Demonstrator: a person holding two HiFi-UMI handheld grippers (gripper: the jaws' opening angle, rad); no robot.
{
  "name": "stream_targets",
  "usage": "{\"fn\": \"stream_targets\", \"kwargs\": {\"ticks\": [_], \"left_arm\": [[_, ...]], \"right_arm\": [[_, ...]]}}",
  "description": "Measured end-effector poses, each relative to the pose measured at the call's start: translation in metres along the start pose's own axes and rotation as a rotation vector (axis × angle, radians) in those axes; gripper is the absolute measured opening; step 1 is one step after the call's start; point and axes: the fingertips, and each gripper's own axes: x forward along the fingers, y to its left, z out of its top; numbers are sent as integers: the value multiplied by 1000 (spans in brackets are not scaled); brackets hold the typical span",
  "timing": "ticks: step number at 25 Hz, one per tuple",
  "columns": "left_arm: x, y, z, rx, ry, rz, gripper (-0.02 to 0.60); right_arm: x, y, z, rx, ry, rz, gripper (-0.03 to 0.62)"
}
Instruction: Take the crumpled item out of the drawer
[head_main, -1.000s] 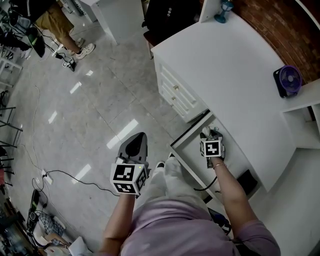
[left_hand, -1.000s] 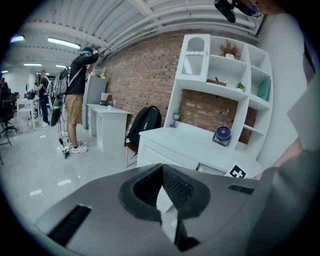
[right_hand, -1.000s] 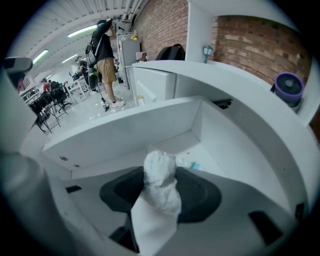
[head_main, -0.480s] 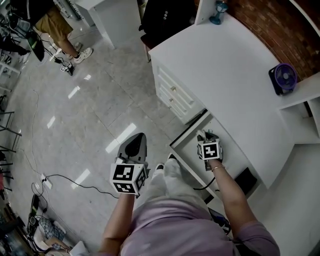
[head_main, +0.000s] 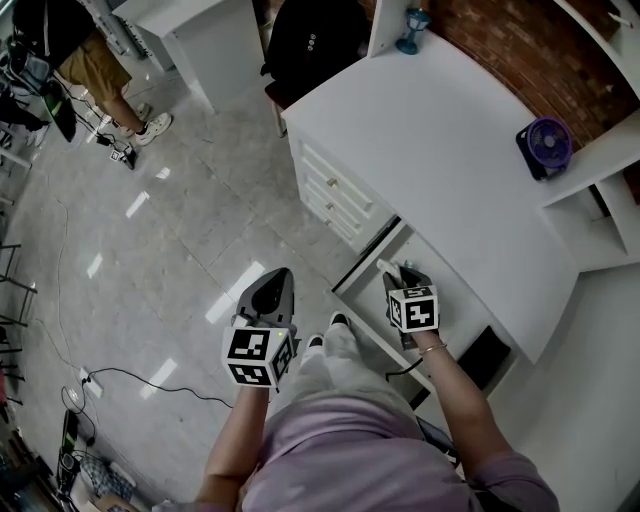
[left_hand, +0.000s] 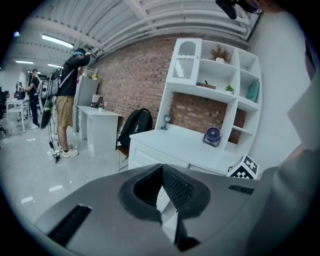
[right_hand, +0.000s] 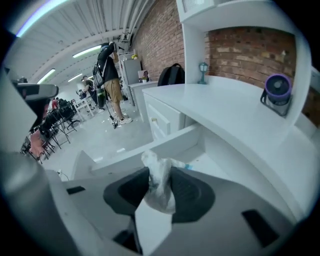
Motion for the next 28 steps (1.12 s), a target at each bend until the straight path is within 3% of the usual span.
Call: {"fn": "stream_targets", "kwargs": {"ticks": [28], "left_arm": [[0,-42,1,85,0,-145,0]], "right_arm": [[-177,46,80,118,-516,28,143]]}}
